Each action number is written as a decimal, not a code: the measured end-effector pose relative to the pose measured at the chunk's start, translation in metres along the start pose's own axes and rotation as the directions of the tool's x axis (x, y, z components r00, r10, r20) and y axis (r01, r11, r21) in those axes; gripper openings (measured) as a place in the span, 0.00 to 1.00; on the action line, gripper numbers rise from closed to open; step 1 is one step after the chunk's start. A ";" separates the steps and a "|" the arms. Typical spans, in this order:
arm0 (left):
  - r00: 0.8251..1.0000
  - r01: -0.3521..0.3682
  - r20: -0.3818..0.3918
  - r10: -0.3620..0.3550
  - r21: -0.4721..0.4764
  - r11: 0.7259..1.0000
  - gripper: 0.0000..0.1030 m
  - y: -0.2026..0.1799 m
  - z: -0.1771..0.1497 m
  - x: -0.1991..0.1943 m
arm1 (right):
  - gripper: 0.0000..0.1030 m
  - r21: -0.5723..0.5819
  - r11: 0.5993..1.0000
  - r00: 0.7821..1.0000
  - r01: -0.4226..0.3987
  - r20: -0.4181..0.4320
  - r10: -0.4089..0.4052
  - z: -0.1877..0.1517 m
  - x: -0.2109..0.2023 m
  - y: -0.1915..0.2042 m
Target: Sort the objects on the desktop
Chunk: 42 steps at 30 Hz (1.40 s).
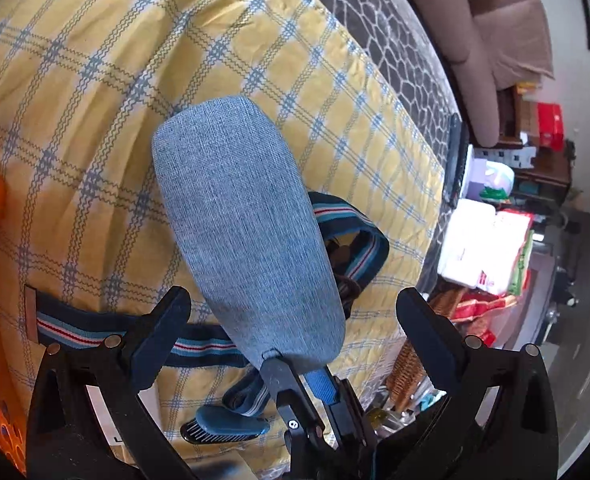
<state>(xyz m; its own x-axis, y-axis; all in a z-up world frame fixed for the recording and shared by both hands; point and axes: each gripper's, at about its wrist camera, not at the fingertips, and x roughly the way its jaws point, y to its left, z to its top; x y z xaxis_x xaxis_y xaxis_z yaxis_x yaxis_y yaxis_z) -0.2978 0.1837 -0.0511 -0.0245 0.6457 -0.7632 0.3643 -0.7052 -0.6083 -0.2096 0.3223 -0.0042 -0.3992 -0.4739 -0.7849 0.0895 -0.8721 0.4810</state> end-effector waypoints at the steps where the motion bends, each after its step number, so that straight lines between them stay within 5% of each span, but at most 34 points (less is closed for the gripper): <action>1: 1.000 -0.006 -0.005 0.006 0.000 1.000 1.00 0.000 0.002 0.004 | 0.44 -0.010 1.000 1.000 0.004 0.002 -0.004 -0.001 0.000 0.001; 5: 1.000 0.002 -0.031 -0.002 -0.008 1.000 1.00 -0.001 0.000 0.018 | 0.44 -0.046 0.999 1.000 0.017 0.011 -0.017 -0.004 0.000 0.005; 9: 0.991 0.124 -0.030 -0.127 -0.085 0.989 0.97 0.013 -0.005 0.027 | 0.43 -0.098 0.994 0.999 0.041 0.017 -0.039 -0.006 0.000 0.011; 12: 0.978 0.200 -0.036 -0.207 -0.142 0.970 0.78 0.029 -0.009 0.034 | 0.43 -0.105 0.994 0.999 0.041 0.017 -0.040 -0.007 0.001 0.011; 15: 0.977 0.200 -0.044 -0.208 -0.137 0.970 0.60 0.036 -0.009 0.033 | 0.41 -0.115 0.993 0.999 0.040 0.018 -0.039 -0.007 0.000 0.011; 22: 0.984 0.175 -0.023 -0.177 -0.081 0.981 0.60 0.027 -0.013 0.020 | 0.39 -0.172 0.983 0.998 0.060 0.017 -0.058 -0.012 -0.005 0.024; 32: 0.975 0.221 -0.034 -0.220 0.019 0.975 0.60 -0.012 -0.032 -0.012 | 0.38 -0.173 0.983 0.996 0.056 0.084 -0.042 -0.007 -0.050 0.035; 42: 0.965 0.259 0.006 -0.260 0.083 0.962 0.60 -0.023 -0.058 -0.079 | 0.37 -0.196 0.980 0.991 0.043 0.130 -0.018 -0.009 -0.100 0.066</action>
<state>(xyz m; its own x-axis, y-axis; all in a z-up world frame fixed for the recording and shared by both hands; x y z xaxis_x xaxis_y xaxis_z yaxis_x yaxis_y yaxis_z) -0.2508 0.1661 0.0360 -0.1239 0.8054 -0.5797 0.2665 -0.5357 -0.8012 -0.1554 0.3108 0.1023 -0.5161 -0.4386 -0.7357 0.2496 -0.8987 0.3606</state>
